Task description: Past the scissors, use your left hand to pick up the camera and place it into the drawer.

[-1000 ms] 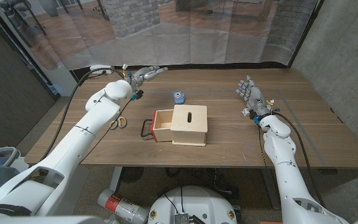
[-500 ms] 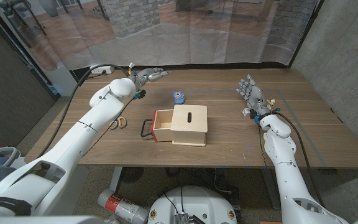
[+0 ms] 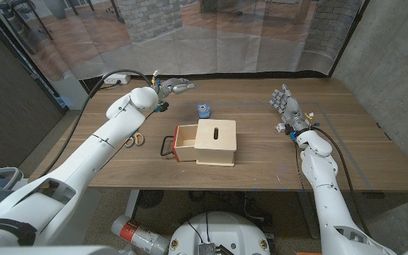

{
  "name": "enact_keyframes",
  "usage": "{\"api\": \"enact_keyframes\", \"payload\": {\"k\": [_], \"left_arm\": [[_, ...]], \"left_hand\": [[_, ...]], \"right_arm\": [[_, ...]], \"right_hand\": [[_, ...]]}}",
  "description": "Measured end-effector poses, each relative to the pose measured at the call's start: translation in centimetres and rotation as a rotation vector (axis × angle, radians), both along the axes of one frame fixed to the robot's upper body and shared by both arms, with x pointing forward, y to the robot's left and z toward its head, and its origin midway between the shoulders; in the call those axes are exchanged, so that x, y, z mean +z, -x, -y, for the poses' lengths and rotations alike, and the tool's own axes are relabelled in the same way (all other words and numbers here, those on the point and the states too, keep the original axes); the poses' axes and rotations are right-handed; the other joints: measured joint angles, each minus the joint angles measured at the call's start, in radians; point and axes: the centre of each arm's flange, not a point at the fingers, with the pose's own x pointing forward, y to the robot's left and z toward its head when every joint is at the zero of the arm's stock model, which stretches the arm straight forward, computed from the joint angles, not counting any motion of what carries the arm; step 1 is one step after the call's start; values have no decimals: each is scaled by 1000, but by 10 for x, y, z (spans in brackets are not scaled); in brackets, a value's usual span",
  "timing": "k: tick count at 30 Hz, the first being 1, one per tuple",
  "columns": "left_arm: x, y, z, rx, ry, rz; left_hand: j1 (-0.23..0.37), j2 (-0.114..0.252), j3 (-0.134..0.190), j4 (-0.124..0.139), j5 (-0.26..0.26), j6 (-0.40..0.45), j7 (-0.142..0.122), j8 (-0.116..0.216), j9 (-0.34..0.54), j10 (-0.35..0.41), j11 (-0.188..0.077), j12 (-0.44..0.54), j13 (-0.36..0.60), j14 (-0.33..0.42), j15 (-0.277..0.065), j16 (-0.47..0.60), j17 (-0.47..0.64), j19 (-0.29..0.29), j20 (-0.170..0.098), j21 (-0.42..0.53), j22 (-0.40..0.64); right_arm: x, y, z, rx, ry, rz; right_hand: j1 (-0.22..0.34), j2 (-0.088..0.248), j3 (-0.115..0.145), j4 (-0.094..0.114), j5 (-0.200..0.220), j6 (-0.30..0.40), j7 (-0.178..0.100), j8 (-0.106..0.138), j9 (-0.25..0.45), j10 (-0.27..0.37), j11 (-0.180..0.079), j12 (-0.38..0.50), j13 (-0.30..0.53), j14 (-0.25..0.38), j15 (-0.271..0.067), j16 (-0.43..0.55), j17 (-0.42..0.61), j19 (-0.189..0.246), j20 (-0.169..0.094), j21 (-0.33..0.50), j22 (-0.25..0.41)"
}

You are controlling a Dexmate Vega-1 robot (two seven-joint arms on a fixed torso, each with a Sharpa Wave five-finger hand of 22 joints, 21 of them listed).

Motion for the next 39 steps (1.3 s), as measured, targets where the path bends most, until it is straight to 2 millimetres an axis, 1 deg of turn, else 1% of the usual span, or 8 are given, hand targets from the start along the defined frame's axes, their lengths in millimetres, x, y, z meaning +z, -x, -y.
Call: {"api": "enact_keyframes", "payload": {"k": [9,16,17,20,24,30,34,39], "left_arm": [[2,1,14,14,-67,2],[3,3,25,39,-130,8],[3,3,21,82,-158,9],[4,4,24,102,-186,15],[5,5,28,119,-218,19],[6,8,36,148,-276,25],[8,8,41,163,-316,27],[9,9,50,167,-352,30]], "left_hand": [[35,0,4,-17,0,-9,-8,-4,0,0,0,-4,0,0,0,0,0,3,26,0,0],[78,-4,15,-44,0,-12,-12,-4,0,0,0,-8,0,7,7,0,0,15,51,0,0],[89,-4,17,-50,0,-18,-17,-4,1,0,0,-8,0,8,8,0,0,18,54,0,0],[122,-6,23,-71,0,-18,-18,-4,5,-8,0,-8,5,16,16,0,0,30,78,0,0],[159,-11,28,-94,0,-27,-34,-4,5,-8,0,-8,5,21,21,0,0,40,102,0,0],[214,-24,37,-129,0,-44,-62,-8,5,-15,-7,-8,9,32,32,0,3,61,158,4,0],[236,-31,39,-140,-2,-60,-86,-8,7,-31,-5,-11,10,29,39,0,5,79,187,8,0],[255,-42,38,-150,-5,-60,-103,-8,10,-49,-6,-11,15,16,52,0,5,99,206,16,5]], "right_arm": [[0,0,1,-1,-2,1],[0,0,1,0,-4,2],[0,0,1,1,-4,3],[0,0,1,1,-4,3],[-1,0,1,4,-5,1],[-1,-1,1,7,-4,0],[-1,-1,0,9,-4,0],[-1,-1,0,10,-5,-1]], "right_hand": [[0,0,0,0,0,0,0,0,0,0,0,0,0,0,0,0,0,7,0,-7,0],[0,0,0,0,0,0,0,0,0,0,0,0,0,0,0,0,0,7,0,-10,0],[0,0,0,0,0,0,0,0,0,0,0,0,0,0,0,0,0,7,0,-10,0],[0,0,0,0,0,0,0,0,0,0,0,0,0,0,0,0,0,7,0,-14,0],[0,0,-3,-3,0,0,0,0,0,0,0,0,0,0,0,0,0,7,0,-14,0],[0,0,-3,-3,0,2,-2,0,0,0,0,-6,0,0,0,1,0,7,0,-18,0],[0,0,-3,-3,0,2,-2,0,0,0,0,-6,0,0,0,1,0,7,0,-18,0],[0,0,-3,-3,0,2,-2,0,0,0,0,-6,0,0,0,1,0,7,0,-21,0]]}}
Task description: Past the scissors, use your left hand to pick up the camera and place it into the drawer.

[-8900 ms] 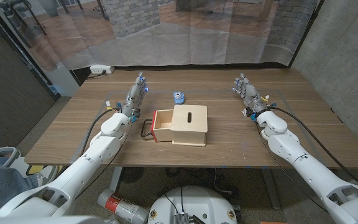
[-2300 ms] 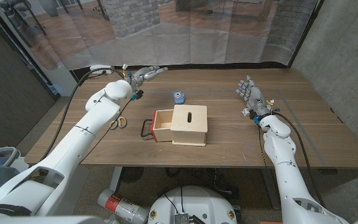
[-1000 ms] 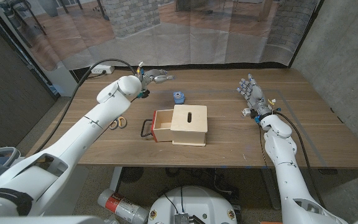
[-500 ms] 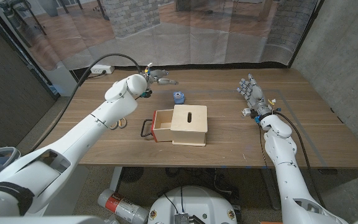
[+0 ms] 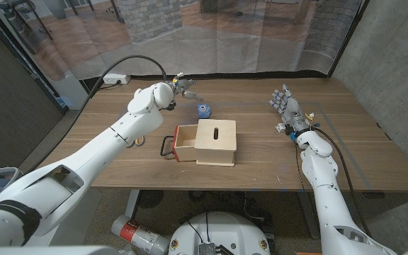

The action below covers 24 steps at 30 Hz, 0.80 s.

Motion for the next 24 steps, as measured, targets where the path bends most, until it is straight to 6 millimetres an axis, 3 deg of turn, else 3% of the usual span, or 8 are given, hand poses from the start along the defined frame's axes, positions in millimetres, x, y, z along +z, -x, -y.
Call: {"api": "enact_keyframes", "payload": {"k": [14,24], "left_arm": [[1,-1,10,53,-124,-39],[0,-2,20,78,-186,-60]], "left_hand": [[7,-19,-18,-6,-7,-20,-5,0,5,-9,-1,0,9,21,14,4,5,92,2,22,5],[7,-26,-28,-5,-7,-45,-1,-7,5,-28,9,0,9,17,17,4,5,122,6,33,5]], "right_arm": [[0,0,0,0,-4,1],[1,1,-1,0,-5,2]], "right_hand": [[0,0,-3,-3,0,0,0,0,0,0,0,0,0,0,0,0,0,0,0,-8,0],[0,0,-3,-3,0,0,0,0,0,2,2,0,0,0,0,0,0,0,0,-11,0]]}}
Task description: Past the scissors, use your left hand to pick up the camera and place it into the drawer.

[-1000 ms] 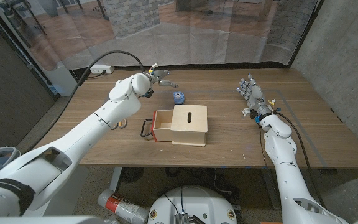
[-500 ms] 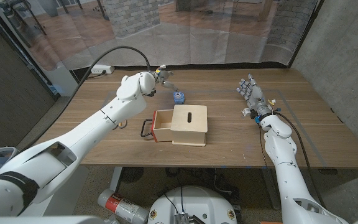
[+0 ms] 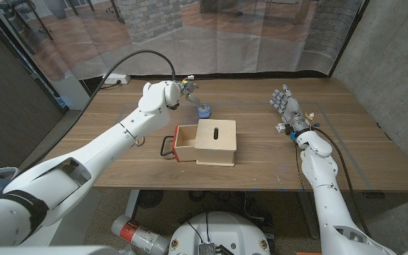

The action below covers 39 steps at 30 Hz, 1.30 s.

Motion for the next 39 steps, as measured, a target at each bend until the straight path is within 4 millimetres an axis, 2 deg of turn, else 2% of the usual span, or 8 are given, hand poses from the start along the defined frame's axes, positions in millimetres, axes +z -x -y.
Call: {"api": "enact_keyframes", "payload": {"k": [12,20,31,32,39], "left_arm": [[-2,-5,7,30,-39,-8],[-3,-12,11,34,-51,-21],[-3,-17,17,48,-90,-49],[-3,-21,24,51,-104,-59],[-5,-21,24,58,-119,-76]], "left_hand": [[0,-10,-6,-1,0,1,-1,1,5,-5,5,4,5,0,0,0,4,16,2,0,-1],[4,-14,-10,4,0,7,-15,4,5,-4,5,9,5,1,19,0,5,27,2,0,-3],[8,-18,-14,0,0,4,-25,4,5,-24,14,9,9,-4,24,0,5,37,2,0,-3],[8,-18,-14,0,0,4,-25,4,5,-30,13,9,9,-4,24,0,5,37,2,0,-3],[12,-22,-18,4,0,-4,-28,4,5,-36,20,9,9,-4,24,0,5,39,4,0,-3]], "right_arm": [[0,2,0,-2,1,3],[-1,3,2,-6,-1,2],[-1,3,3,-7,-7,1],[-1,3,3,-7,-11,3],[-2,2,3,-6,-13,1]], "right_hand": [[0,0,0,0,0,0,0,0,0,1,1,0,0,6,5,0,0,6,-6,-7,0],[0,0,0,0,0,5,-5,0,0,1,1,0,0,6,5,0,0,12,0,-8,2],[0,0,-4,-4,0,5,-5,0,0,1,1,0,0,5,5,0,0,11,0,-12,5],[0,0,-4,-4,0,5,-5,0,0,1,1,0,0,6,5,0,0,11,0,-15,5],[0,0,0,-8,0,5,-5,0,0,5,-3,0,0,10,1,0,0,11,0,-15,5]]}}
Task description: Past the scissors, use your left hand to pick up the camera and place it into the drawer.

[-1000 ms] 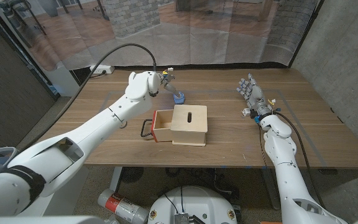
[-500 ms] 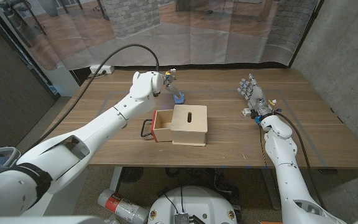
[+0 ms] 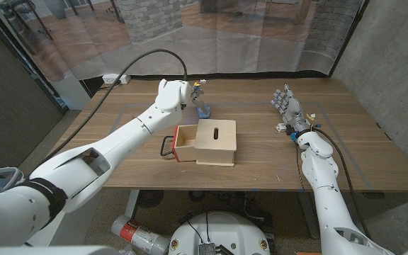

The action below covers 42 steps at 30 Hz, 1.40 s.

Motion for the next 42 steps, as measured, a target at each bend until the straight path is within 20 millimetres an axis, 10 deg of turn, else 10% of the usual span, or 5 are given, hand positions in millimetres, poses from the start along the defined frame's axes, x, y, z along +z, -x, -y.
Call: {"api": "enact_keyframes", "payload": {"k": [42], "left_arm": [[-7,-39,12,-23,-12,-83]], "left_hand": [[7,7,-3,-3,7,12,-4,12,4,10,-10,7,9,34,-12,12,0,35,-5,-4,0]], "right_arm": [[-2,-5,4,-23,-14,-21]], "right_hand": [[-13,13,0,0,0,5,-5,0,0,9,2,0,0,19,2,0,0,14,-4,-14,0]]}}
